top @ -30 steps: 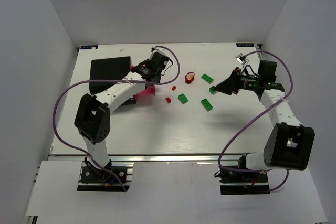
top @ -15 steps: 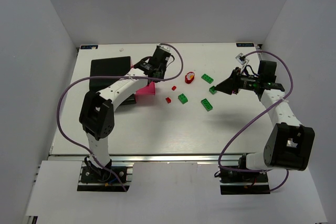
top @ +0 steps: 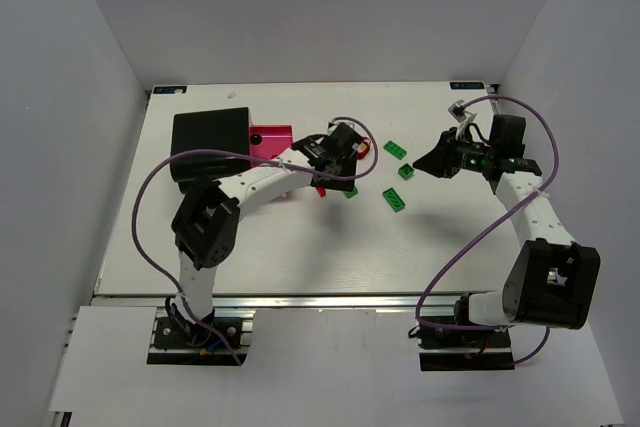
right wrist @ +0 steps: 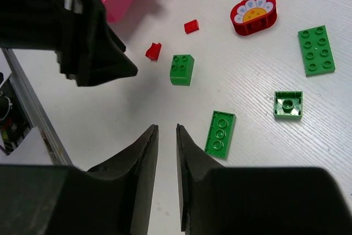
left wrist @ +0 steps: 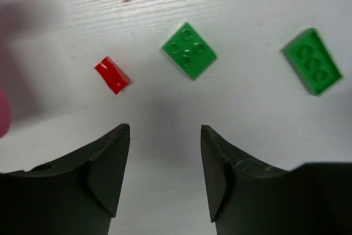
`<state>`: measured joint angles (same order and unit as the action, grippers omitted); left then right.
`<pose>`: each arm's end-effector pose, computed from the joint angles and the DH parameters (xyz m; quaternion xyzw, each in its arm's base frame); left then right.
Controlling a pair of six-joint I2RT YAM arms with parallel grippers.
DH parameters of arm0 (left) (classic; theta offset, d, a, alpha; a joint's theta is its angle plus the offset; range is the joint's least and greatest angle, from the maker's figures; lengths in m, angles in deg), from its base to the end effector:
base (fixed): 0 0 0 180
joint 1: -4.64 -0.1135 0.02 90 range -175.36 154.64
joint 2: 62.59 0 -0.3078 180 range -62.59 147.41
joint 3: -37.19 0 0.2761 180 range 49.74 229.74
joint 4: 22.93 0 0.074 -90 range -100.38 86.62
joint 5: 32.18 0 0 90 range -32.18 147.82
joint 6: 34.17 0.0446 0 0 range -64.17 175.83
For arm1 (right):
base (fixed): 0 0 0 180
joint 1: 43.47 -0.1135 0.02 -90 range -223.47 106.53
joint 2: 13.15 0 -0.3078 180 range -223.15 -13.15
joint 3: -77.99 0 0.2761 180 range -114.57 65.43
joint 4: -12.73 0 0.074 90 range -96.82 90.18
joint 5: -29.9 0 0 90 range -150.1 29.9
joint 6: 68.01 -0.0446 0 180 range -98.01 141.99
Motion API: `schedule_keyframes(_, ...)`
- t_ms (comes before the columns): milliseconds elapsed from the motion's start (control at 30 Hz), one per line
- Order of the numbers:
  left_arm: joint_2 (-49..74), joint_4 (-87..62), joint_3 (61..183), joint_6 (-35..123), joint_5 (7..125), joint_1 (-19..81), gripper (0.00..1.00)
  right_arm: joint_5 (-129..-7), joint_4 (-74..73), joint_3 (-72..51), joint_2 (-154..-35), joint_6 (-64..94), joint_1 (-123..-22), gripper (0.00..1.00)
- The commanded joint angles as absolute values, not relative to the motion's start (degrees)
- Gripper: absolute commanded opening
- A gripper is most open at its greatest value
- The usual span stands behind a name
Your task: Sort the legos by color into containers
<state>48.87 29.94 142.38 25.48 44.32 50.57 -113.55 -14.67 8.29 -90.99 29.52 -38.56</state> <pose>0.3325 -0.3285 0.2691 0.0988 0.9527 -0.0741 0.2778 0.3122 0.0091 0.3168 -0.2239 0.7893 0.3532 0.4496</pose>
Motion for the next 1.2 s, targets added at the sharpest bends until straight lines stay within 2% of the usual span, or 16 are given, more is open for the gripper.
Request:
schedule_keyframes(0,52.71,35.23,144.66,18.66,34.90,51.30,0.65,-113.10,-13.27,8.66,-90.40,29.90,-38.46,0.26)
schedule_keyframes(267,56.33,33.83,143.78,14.00,30.05,51.31,0.62,-113.54,-12.92,8.83,-89.88,29.81,-38.29,0.26)
schedule_keyframes(533,60.45,32.95,146.77,13.56,30.22,50.17,0.60,-113.89,-13.00,8.75,-89.79,29.72,-38.02,0.26)
schedule_keyframes(700,64.32,34.36,149.67,12.42,29.78,49.64,0.55,-114.24,-13.18,8.74,-89.79,29.63,-37.76,0.26)
schedule_keyframes(800,64.42,34.10,150.11,12.59,29.69,49.64,0.45,-114.33,-13.18,8.74,-89.61,29.63,-37.58,0.26)
schedule_keyframes(833,64.33,34.01,150.11,12.50,29.78,49.64,0.37,-114.33,-13.09,8.74,-89.61,29.63,-37.58,0.26)
schedule_keyframes(933,63.19,34.27,150.11,12.68,29.25,49.64,0.23,-114.51,-13.18,8.74,-89.61,29.63,-37.41,0.26)
schedule_keyframes(967,62.58,34.27,150.03,13.29,28.99,49.64,0.16,-114.60,-13.18,8.74,-89.61,29.63,-37.32,0.26)
schedule_keyframes(1167,54.14,31.12,148.97,22.93,25.56,50.87,0.05,-114.95,-13.18,8.83,-89.70,29.63,-37.23,0.26)
